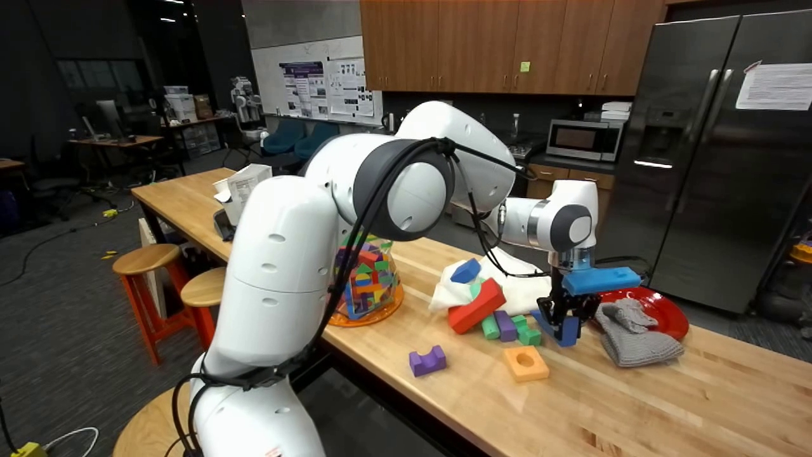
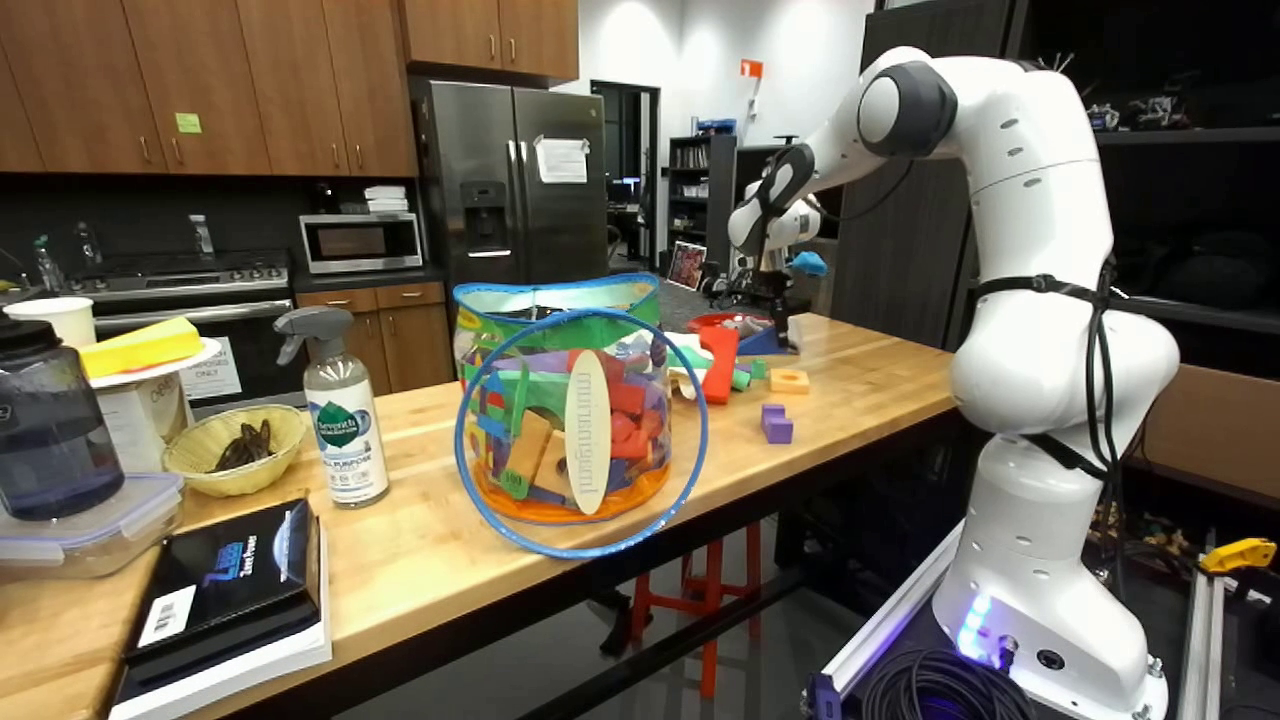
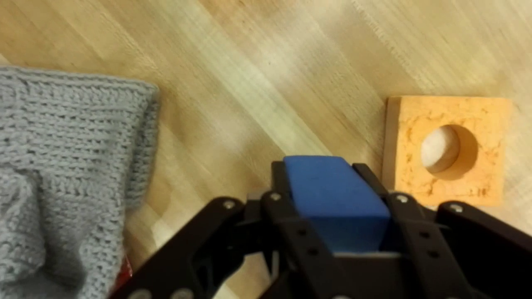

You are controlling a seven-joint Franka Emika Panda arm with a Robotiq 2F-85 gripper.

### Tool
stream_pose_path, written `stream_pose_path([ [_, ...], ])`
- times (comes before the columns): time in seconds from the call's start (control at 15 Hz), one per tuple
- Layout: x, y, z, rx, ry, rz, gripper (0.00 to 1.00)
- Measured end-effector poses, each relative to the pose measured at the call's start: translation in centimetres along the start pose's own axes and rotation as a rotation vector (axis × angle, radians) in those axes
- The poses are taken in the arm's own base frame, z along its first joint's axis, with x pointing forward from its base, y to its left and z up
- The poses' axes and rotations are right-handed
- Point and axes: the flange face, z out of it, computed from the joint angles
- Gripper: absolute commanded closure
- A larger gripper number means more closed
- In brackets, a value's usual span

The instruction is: Place the object in the bag

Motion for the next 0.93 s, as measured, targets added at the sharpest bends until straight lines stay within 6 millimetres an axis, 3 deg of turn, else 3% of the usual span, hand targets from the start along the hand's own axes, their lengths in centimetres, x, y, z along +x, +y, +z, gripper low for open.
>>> stream_pose_path([
  [0.6,1.3,-1.5,-8.0,-0.038,-0.062,-0.051,0.84],
  [0.93,3.6,-3.7,-11.5,-0.05,-0.08,-0.057,0.84],
])
